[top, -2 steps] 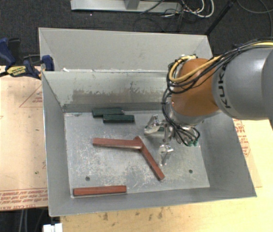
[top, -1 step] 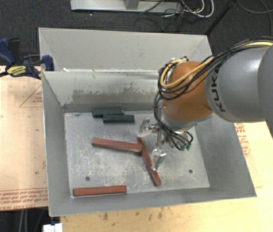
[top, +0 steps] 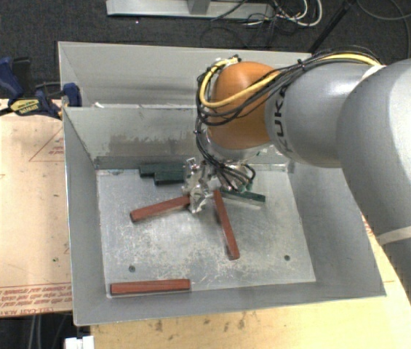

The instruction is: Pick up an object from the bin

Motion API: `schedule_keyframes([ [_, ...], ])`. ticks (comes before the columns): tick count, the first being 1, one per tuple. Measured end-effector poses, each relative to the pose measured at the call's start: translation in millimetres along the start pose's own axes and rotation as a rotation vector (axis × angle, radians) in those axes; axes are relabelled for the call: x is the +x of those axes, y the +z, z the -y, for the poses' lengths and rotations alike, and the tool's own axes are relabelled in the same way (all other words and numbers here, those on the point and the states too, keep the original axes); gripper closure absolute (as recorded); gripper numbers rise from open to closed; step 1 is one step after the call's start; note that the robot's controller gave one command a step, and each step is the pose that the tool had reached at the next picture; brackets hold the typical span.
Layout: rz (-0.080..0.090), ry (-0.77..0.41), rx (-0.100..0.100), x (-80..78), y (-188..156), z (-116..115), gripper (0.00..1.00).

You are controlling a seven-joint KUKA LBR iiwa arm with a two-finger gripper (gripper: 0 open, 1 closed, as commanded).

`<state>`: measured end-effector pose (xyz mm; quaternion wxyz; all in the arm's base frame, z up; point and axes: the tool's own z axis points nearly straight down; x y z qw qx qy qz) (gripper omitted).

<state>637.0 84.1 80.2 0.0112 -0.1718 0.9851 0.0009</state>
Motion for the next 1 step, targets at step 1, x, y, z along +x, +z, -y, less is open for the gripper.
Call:
schedule_keyframes([
  [1,0.0,0.0,0.0,0.0,0.0,-0.1,1.0],
])
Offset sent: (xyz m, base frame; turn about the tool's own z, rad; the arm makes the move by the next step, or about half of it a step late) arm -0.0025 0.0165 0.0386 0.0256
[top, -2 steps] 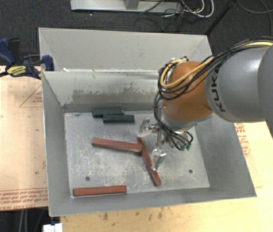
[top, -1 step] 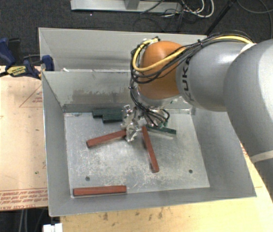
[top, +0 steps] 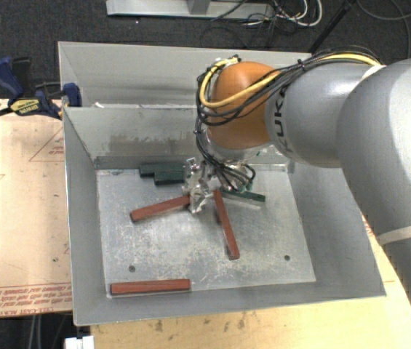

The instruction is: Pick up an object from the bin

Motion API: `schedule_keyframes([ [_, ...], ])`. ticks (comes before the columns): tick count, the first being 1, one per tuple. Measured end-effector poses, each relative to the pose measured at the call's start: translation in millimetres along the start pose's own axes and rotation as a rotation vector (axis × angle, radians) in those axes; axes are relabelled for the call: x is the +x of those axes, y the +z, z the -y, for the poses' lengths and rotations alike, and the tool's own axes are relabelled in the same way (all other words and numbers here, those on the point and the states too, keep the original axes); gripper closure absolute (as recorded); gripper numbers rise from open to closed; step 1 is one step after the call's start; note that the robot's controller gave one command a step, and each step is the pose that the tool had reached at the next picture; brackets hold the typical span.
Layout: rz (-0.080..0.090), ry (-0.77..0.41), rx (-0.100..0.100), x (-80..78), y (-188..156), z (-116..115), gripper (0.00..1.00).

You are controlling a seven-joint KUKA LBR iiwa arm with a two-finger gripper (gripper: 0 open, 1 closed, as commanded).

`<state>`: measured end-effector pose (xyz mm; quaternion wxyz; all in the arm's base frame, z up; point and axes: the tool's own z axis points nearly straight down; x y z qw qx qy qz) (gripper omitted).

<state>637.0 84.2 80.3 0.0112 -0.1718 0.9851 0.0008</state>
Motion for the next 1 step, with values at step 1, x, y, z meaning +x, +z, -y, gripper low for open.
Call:
schedule_keyframes([
  [1,-0.02,0.02,-0.003,-2.1,-28.4,-13.2,1.0],
])
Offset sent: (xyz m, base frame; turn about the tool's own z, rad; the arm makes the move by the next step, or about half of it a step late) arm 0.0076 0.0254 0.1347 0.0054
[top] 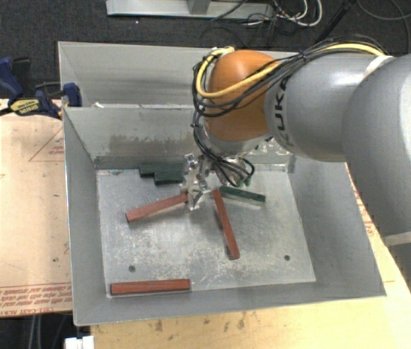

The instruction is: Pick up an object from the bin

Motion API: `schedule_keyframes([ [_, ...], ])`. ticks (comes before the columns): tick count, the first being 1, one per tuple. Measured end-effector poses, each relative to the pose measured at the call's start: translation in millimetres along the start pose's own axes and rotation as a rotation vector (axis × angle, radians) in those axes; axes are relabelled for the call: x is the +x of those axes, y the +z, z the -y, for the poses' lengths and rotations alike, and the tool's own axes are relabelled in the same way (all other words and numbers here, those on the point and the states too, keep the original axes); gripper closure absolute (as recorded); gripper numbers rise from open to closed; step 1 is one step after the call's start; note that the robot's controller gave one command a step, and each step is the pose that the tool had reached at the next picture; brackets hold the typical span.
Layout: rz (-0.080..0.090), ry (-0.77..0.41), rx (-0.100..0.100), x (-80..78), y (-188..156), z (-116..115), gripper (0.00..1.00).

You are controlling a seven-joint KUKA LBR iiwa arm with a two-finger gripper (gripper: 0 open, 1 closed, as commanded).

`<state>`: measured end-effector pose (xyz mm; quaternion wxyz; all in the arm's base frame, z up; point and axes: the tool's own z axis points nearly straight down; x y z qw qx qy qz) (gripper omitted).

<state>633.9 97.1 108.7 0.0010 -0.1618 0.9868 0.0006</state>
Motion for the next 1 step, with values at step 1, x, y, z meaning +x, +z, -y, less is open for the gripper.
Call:
schedule_keyframes([
  [1,0.002,-0.014,0.001,-15.2,-106.2,-8.7,1.0],
])
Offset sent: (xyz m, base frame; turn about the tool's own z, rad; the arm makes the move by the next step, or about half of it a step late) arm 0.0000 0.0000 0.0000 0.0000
